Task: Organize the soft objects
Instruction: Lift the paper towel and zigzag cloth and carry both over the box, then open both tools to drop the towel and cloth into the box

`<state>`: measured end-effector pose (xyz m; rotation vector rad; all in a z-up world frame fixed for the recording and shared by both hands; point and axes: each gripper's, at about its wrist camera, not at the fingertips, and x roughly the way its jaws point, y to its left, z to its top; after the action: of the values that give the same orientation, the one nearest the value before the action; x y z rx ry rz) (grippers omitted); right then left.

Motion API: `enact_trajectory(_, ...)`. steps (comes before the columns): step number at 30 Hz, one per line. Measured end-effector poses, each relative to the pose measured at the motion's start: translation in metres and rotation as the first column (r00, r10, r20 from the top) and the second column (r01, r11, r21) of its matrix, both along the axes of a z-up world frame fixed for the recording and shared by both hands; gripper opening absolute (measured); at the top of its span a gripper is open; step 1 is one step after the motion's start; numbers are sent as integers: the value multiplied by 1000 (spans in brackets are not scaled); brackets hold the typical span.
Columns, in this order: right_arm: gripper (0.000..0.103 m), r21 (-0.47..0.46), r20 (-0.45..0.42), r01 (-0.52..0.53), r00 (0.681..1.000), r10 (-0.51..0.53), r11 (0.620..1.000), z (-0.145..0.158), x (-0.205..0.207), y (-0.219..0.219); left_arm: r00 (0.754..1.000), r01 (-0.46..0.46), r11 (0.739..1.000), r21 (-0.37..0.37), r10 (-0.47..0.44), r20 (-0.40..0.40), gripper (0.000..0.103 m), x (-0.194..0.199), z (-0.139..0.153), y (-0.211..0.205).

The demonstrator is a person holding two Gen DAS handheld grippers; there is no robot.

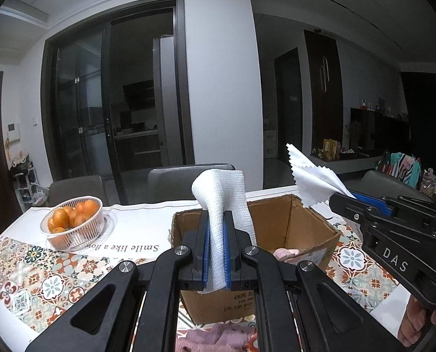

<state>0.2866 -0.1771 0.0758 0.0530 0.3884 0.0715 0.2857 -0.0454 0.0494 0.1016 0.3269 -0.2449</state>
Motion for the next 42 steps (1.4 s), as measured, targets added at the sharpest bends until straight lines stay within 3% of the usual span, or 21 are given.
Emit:
enact_trajectory(14,13,-70,-63,-60,997,55,996,-25,63,-12,997,-19,999,47,22,-78,9,62,-26,-22)
enact_trajectory(25,13,-44,-216,-129,969,116,991,-54,106,-23,982,-22,996,83,37,-187,10,91,-52,-34)
enact_trajectory(30,13,-42,-277,-147,952,130,988,-65,115,-25,980,-22,994,103,42,-196,14,93,-59,-37)
enact_trajectory(31,15,-36,-280,-153,950,137,988,-66,116,-26,980,-22,994,103,42,-196,20,93,-60,-36)
enact_trajectory(33,29,-44,-273,-140,954,123,989,-66,115,-27,980,-18,995,103,39,-197,31,92,-59,-37)
enact_trajectory(34,47,-51,-261,-125,959,108,991,-65,114,-28,981,-16,994,104,36,-193,34,92,-59,-38)
enact_trajectory(35,56,-54,-243,-107,966,91,993,-64,111,-29,981,-17,994,107,37,-188,34,91,-58,-37)
enact_trajectory(38,56,-75,-215,-77,975,59,994,-58,105,-30,983,-20,993,113,41,-177,47,89,-55,-35)
enact_trajectory(42,56,-73,-187,-39,982,25,997,-50,96,-32,986,-15,994,105,31,-161,51,77,-48,-32)
